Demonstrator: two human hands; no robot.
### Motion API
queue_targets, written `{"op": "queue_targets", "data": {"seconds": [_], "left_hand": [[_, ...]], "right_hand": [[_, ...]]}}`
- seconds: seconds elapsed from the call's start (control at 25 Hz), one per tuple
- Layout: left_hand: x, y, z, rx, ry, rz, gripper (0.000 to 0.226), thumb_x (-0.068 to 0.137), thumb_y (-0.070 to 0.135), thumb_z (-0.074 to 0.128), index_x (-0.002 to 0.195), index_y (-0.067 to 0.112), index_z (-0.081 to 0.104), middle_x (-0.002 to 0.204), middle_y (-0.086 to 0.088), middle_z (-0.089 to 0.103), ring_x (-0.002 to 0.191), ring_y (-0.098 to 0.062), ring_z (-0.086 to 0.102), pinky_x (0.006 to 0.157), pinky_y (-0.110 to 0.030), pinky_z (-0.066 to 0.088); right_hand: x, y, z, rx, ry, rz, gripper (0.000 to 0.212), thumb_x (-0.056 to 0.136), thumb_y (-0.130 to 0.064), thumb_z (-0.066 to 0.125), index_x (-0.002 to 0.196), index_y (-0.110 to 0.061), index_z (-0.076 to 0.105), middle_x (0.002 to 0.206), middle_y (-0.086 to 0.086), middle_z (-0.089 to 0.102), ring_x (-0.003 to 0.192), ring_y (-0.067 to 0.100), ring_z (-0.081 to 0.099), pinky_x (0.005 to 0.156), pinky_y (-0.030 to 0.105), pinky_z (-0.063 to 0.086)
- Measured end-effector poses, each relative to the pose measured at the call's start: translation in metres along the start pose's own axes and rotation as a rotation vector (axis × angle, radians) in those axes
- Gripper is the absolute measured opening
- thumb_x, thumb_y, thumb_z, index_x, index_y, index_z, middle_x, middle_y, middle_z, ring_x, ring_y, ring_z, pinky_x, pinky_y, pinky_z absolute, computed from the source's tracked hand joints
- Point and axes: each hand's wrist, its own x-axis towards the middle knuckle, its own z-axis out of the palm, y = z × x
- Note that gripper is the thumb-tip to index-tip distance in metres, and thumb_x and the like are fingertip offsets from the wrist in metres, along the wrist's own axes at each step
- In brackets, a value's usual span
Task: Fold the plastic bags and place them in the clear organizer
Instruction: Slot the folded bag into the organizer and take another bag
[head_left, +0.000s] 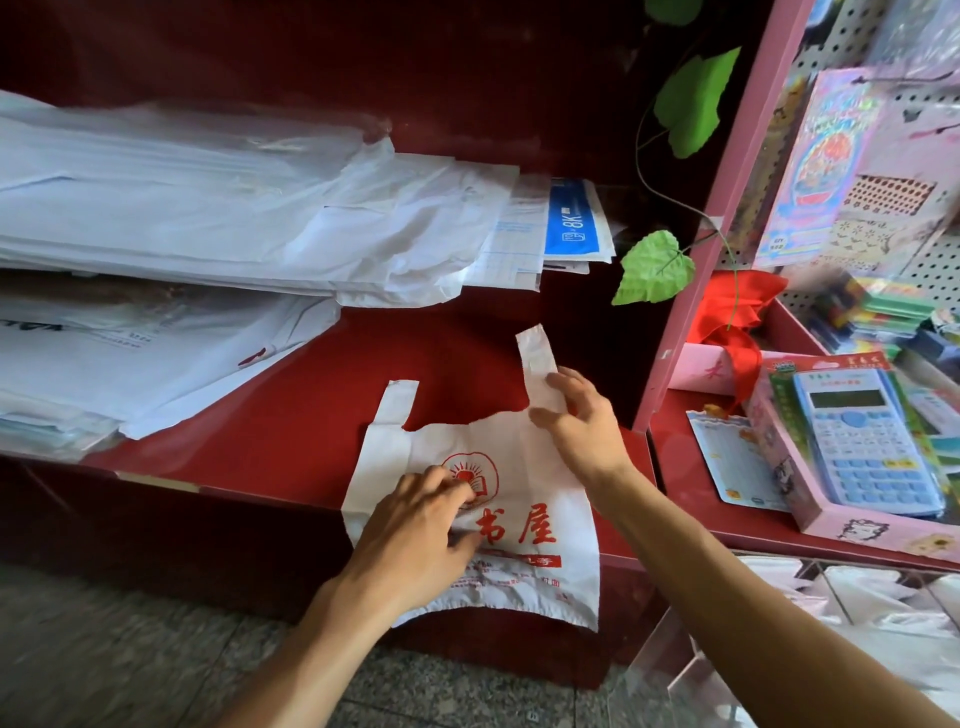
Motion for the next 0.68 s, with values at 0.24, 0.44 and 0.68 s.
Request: {"op": "queue_targets", "data": {"seconds": [0.24, 0.44, 0.68], "left_hand": [[0.013, -0.006, 0.012, 0.022, -0.024, -0.032, 0.049, 0.103, 0.046, 0.031, 0.149, 0.031, 0.035, 0.159, 0.01, 0.021, 0.146, -0.014, 0.022, 0.117, -0.041, 0.021], [0.018, 0.0, 0.007, 0.146, 0.234, -0.023, 0.027, 0.09, 0.031, 0.057, 0.113, 0.02, 0.063, 0.116, -0.001, 0.058, 0.105, -0.028, 0.059, 0.087, -0.045, 0.049], [0.021, 0.007, 0.011, 0.106, 0.093, 0.02, 0.068, 0.088, 0.055, 0.011, 0.124, 0.023, 0.059, 0.132, 0.009, 0.055, 0.123, -0.014, 0.051, 0.103, -0.035, 0.04]], "right_hand": [[-0.018, 0.017, -0.001, -0.661, -0.072, -0.441, 0.025, 0.085, -0.016, 0.057, 0.108, -0.02, 0.067, 0.108, -0.002, 0.067, 0.089, 0.015, 0.063, 0.077, 0.037, 0.055], [-0.02, 0.027, -0.006, -0.895, -0.451, -0.503, 0.033, 0.088, -0.033, 0.051, 0.114, -0.022, 0.069, 0.119, -0.005, 0.067, 0.108, 0.021, 0.062, 0.089, 0.039, 0.051], [-0.018, 0.031, -0.01, -1.029, -0.197, -0.541, 0.037, 0.098, -0.025, 0.039, 0.125, -0.014, 0.061, 0.133, 0.006, 0.058, 0.12, 0.033, 0.054, 0.097, 0.043, 0.043]]}}
